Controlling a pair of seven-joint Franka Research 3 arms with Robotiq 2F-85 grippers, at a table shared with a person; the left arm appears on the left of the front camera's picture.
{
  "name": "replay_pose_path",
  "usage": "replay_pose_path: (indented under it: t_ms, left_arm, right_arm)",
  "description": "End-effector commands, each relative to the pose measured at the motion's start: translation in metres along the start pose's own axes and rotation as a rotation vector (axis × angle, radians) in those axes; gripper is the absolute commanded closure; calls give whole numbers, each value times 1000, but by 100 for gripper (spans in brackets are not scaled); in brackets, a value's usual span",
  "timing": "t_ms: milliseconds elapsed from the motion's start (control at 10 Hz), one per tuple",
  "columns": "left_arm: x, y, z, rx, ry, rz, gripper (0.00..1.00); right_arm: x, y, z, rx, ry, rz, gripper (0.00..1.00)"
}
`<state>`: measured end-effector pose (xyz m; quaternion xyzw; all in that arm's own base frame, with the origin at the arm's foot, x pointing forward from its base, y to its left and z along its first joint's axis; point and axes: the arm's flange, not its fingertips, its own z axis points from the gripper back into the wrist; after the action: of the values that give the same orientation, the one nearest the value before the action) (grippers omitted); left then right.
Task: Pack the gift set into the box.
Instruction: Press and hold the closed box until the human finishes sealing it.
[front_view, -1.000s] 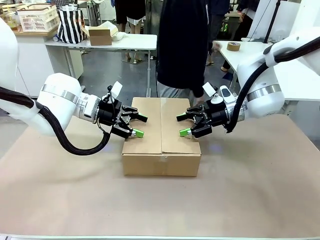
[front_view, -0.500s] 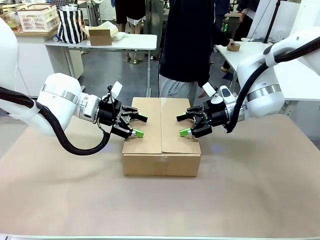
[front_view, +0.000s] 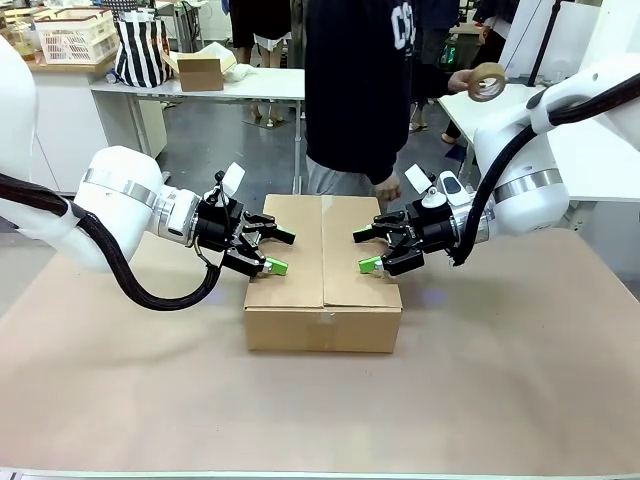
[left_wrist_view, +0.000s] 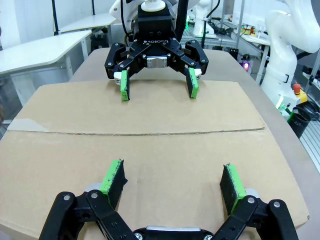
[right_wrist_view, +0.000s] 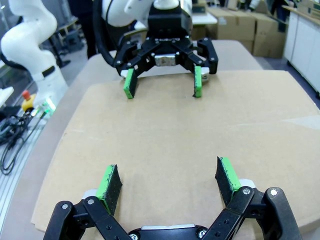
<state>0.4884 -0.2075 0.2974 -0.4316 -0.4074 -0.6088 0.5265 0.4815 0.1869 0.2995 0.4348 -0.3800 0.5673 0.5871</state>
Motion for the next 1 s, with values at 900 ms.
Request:
replay_pose_path:
  t_ms: [900]
  left_arm:
    - [-4, -2, 0, 8, -5, 3, 0]
  right_arm:
    - [-2, 0, -1, -1, 7, -5, 0]
